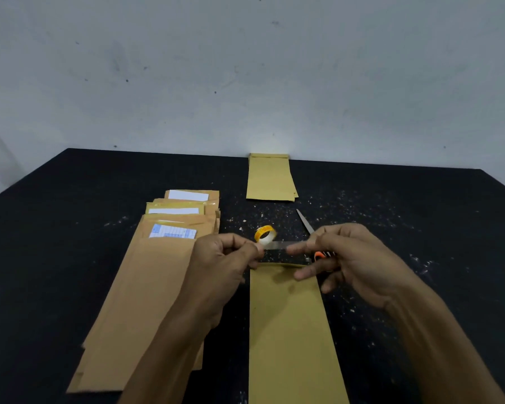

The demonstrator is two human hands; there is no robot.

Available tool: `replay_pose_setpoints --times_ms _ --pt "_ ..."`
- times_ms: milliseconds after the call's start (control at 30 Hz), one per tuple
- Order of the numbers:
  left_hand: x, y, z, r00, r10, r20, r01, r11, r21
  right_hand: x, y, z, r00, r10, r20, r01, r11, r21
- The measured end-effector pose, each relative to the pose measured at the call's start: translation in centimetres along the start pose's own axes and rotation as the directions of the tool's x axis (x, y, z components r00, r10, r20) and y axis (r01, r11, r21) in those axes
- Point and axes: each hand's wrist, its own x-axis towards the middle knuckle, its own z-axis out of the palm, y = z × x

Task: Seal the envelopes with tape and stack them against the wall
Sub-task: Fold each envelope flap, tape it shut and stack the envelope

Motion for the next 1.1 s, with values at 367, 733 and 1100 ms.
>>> replay_pose_setpoints --times_ms 367,733,1100 --pt "0.5 -2.7 1.6 0.994 -0.041 -0.102 0.061 0.977 0.204 2.0 2.2 -0.1 0.987 0.106 -0.123 -0.132 0.965 -0.226" --pt "-0.3 -2.8 3.0 0.954 0.126 -0.272 -0.021 0.933 0.359 2.7 4.3 1.0 0.957 -0.026 -0.288 -0.062 0.954 -0.294" --pt "-0.3 -4.6 3.3 0.885 0.408 -0.222 -0.229 0.799 0.556 2.9 5.0 1.7 0.926 -0.186 -0.328 -0.008 0.861 -0.509"
